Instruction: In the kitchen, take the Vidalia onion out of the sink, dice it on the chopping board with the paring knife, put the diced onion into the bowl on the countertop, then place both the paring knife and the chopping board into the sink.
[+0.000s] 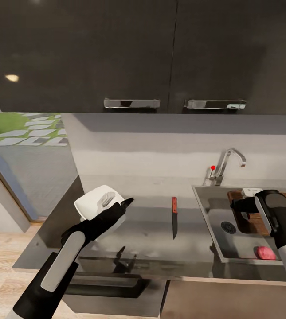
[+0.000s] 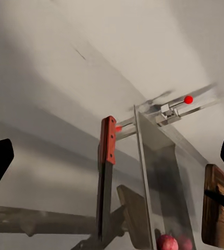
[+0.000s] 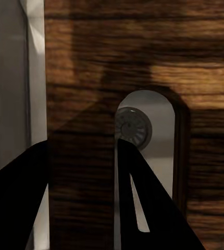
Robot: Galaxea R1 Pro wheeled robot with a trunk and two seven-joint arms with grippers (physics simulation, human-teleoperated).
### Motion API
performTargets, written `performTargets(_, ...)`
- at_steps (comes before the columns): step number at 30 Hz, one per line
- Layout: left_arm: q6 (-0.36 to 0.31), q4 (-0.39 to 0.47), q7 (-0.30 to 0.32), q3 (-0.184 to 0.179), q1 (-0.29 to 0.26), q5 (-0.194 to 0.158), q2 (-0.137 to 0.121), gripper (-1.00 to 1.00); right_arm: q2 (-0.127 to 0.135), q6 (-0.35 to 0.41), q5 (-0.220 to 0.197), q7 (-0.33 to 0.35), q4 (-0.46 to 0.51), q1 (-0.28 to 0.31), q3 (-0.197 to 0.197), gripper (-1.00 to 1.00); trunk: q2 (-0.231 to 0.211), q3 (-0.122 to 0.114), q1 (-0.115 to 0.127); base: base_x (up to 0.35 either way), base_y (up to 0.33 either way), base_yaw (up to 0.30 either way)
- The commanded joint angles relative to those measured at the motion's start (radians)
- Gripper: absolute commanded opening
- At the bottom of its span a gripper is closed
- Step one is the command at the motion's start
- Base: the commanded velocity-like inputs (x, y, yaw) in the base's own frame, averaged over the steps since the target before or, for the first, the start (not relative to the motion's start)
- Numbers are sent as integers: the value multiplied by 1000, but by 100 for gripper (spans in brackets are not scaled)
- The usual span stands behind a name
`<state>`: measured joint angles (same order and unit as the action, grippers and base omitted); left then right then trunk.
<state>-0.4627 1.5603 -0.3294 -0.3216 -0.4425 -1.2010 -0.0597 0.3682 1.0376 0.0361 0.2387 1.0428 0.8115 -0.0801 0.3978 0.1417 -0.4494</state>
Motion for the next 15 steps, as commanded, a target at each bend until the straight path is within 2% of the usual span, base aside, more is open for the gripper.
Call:
performTargets(1,0,2,-10,-1,-1,-11,-1,100,0,4,5,5,1,1,-1,-100,2,2,-1,0,0,0)
performTargets(6,-1,7,-12,3,2,-16,-2,100,0,5,5,5,-1,0,-1,-100,2,2,-1,0,0,0)
performTargets(10,-7,29,-17,26,15,-37,-8,100,1,7,5,5,-5,-5,-5,-100,2,2,-1,0,0,0)
performTargets(14,-11,38,-17,48,27,-42,-9,100,1,7,5,5,-5,-6,-6,-100,2,2,-1,0,0,0)
performTargets(15,-12,38,-17,74,28,-42,-9,100,1,7,5,5,-6,-6,-6,-100,2,2,-1,0,7,0)
